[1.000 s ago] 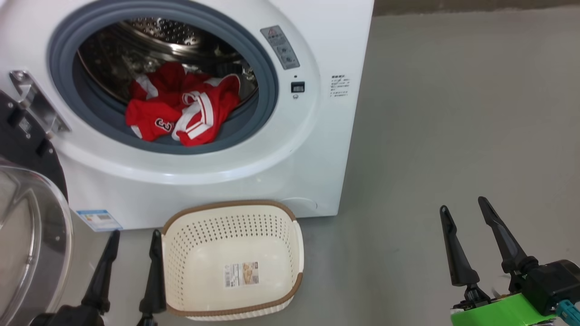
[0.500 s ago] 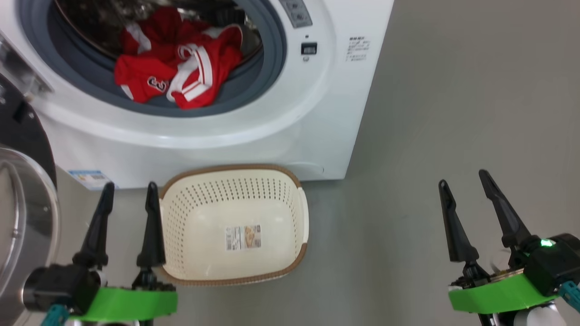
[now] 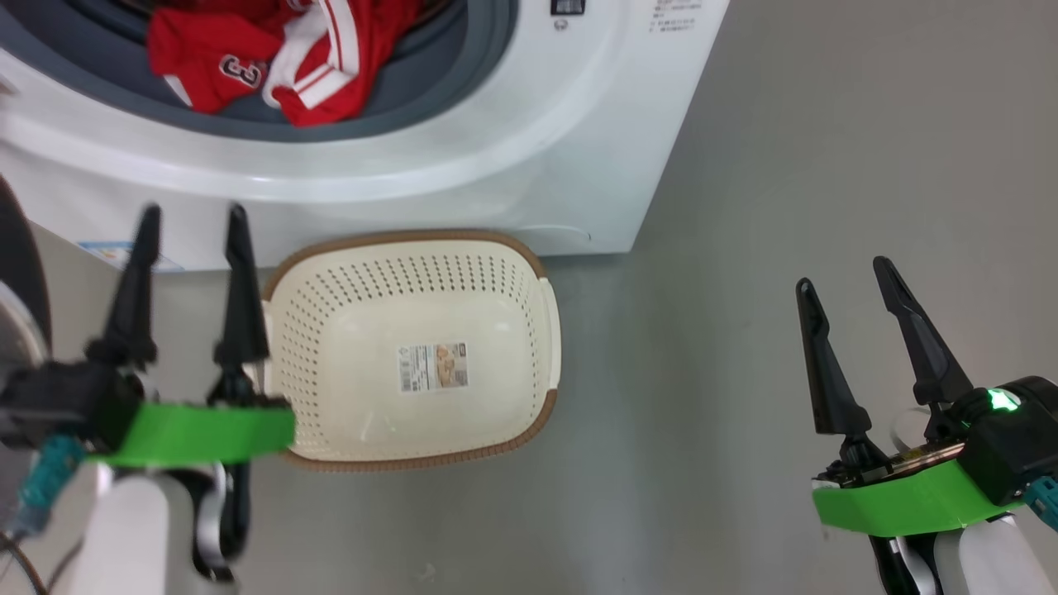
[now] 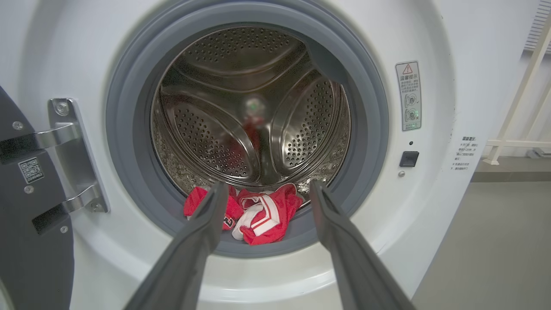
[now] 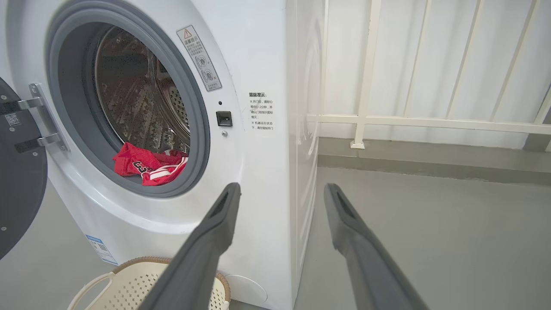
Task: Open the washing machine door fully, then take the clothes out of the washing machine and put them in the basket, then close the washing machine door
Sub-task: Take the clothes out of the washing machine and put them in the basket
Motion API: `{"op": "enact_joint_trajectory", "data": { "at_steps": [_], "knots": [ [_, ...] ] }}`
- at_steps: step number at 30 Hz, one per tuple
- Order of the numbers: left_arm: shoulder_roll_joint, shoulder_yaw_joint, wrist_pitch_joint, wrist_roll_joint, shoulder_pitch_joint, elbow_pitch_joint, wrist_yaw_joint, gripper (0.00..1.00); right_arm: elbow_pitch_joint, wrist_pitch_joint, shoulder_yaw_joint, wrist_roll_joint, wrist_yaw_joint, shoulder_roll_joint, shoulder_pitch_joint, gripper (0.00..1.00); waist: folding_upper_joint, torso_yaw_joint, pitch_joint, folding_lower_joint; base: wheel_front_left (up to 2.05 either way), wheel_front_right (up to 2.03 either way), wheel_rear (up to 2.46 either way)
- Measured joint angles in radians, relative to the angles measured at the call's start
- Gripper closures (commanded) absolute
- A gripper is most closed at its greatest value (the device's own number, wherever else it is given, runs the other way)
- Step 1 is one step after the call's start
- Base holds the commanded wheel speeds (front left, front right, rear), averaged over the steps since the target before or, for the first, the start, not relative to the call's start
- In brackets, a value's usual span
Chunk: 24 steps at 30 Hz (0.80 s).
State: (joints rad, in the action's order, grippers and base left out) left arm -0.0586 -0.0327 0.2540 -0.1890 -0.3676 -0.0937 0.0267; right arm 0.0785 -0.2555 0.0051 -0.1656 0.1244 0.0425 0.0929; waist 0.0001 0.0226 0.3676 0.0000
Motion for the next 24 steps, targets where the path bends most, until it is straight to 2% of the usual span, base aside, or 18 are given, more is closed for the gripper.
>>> {"op": "enact_joint_trajectory", "data": {
  "at_steps": [15, 24],
  "knots": [
    [-0.04, -0.032, 0.003, 0.038, -0.262, -0.161, 0.019, 0.0, 0.007, 0.0, -0.002, -0.003, 0.0, 0.002, 0.059, 0.0, 0.0, -0.036, 0.129, 0.0, 0.0, 0.0, 0.0],
    [-0.094, -0.008, -0.016, 0.117, -0.486, -0.348, -0.013, 0.0, 0.008, 0.0, 0.003, -0.01, 0.0, 0.004, 0.086, 0.0, 0.0, -0.054, 0.198, -0.0001, 0.0, 0.0, 0.0]
  ]
}}
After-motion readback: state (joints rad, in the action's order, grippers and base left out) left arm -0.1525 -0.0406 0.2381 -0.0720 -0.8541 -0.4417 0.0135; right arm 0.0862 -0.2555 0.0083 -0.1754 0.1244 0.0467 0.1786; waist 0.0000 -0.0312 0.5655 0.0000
